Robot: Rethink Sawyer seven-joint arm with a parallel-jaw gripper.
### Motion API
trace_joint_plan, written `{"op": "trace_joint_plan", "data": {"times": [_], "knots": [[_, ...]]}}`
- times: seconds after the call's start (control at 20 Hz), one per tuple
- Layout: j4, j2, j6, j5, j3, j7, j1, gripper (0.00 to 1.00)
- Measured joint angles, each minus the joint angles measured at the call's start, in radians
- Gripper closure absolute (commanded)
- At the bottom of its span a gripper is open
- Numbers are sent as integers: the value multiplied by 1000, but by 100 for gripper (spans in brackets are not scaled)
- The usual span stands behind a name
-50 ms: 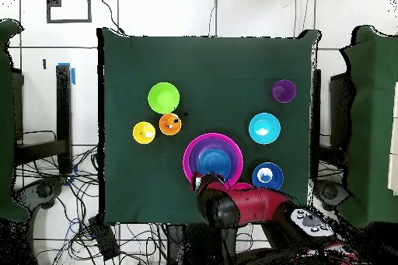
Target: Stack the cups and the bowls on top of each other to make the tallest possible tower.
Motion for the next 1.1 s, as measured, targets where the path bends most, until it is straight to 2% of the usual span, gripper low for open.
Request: {"op": "trace_joint_plan", "data": {"times": [1.1], "knots": [[0,-22,4,0,1,0,18,0]]}}
